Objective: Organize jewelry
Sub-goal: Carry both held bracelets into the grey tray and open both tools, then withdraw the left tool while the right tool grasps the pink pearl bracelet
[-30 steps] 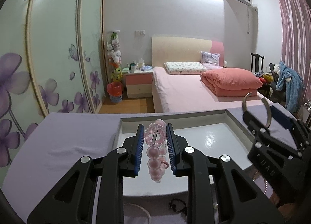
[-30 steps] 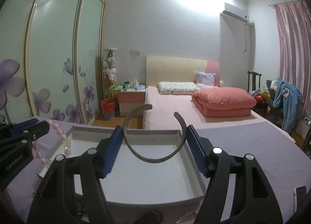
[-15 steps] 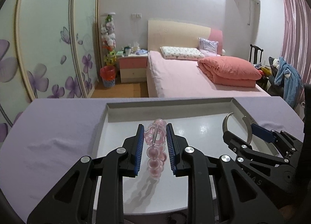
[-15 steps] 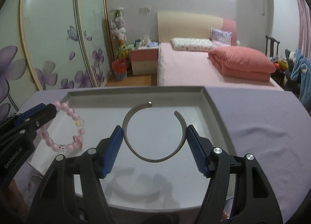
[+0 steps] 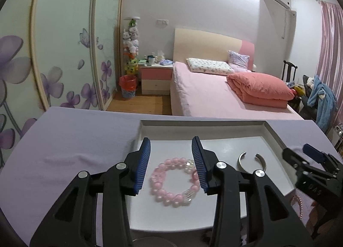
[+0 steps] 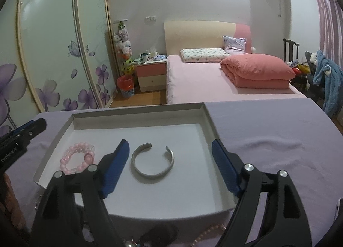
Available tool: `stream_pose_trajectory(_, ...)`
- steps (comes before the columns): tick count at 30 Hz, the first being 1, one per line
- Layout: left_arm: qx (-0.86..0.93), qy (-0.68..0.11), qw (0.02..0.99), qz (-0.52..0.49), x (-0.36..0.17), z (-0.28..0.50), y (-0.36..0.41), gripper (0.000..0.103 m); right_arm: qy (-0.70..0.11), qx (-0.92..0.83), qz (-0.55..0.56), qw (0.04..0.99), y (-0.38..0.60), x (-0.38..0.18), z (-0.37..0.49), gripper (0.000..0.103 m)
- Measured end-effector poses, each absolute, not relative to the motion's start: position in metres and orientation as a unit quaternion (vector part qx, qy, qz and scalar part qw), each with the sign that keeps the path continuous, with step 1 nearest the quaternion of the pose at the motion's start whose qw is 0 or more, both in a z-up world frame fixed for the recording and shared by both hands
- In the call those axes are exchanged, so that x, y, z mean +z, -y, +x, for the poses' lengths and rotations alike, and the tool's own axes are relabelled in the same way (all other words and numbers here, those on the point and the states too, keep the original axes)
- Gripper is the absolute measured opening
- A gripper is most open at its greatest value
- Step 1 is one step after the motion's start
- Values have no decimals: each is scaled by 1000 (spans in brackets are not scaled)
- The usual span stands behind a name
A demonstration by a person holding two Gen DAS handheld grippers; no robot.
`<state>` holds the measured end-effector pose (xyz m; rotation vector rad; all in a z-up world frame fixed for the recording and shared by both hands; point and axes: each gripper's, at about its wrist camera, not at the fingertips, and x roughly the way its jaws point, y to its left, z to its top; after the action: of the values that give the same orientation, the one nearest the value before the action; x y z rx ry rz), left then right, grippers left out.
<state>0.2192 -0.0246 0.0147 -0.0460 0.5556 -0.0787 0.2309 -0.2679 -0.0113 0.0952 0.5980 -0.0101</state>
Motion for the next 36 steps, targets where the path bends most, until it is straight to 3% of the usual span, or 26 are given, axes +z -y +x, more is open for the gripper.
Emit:
stream_pose_trajectory(10,-28,-274,961,-11,15,177,0,48,-285,-27,51,957,297,0,182,78)
stream_pose_trajectory(16,-21,-288,957,9,3,147,-20,66,-336,-50,42,940,317,-24,157,77)
stream_pose_trajectory(24,-26,-339,940,15,-21,129,-33,75,-409,-41,49,911,317,-65,143,56)
stream_pose_trajectory(30,-28,-350,936,24,-28,124,-27,75,-421,-59,31,905,311,-73,150,37)
stream_pose_trajectory(33,-32,-354,934,28,-32,121,-27,75,-433,-59,30,899,311,-76,154,27)
stream_pose_trajectory(36,-35,-359,932,32,-36,120,-25,79,-434,-62,19,899,310,-76,153,8)
